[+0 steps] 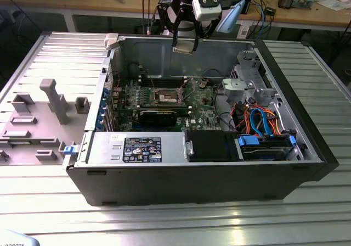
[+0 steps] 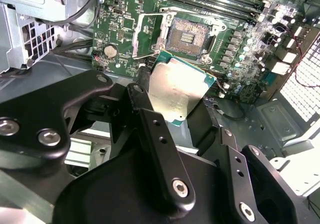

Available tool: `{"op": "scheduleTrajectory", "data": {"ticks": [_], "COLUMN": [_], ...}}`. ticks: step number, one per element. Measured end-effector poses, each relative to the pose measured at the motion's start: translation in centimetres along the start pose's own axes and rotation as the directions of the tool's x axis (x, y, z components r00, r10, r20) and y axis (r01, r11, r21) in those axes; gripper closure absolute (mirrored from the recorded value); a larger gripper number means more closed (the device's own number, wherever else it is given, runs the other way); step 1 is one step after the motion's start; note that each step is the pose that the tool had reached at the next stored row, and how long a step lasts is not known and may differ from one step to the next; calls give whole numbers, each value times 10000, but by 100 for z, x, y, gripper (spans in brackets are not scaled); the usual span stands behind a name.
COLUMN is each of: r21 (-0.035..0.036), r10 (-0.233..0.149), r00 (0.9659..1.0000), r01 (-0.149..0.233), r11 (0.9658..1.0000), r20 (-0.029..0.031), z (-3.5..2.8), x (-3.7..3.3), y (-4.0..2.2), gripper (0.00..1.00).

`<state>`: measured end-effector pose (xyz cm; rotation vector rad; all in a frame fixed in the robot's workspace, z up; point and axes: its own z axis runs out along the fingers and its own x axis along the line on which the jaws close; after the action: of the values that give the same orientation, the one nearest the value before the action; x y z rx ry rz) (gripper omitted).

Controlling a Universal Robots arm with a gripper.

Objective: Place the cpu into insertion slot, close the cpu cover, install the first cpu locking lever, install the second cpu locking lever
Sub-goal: 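Place the cpu into insertion slot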

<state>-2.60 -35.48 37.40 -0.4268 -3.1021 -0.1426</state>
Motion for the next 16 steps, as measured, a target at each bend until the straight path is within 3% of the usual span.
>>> {"op": "scheduleTrajectory", "data": {"ticks": [3, 9, 16], "r21": [-6, -22, -25], "r10": [248, 914, 1023], "r00": [9997, 9958, 9947], "r01": [-248, -914, -1023], "r11": [9997, 9958, 9947], "r20": [23, 81, 91], "z": [2, 6, 6], "x": [0, 0, 0], "y": [0, -1, -1], "gripper": [46, 46, 46]}}
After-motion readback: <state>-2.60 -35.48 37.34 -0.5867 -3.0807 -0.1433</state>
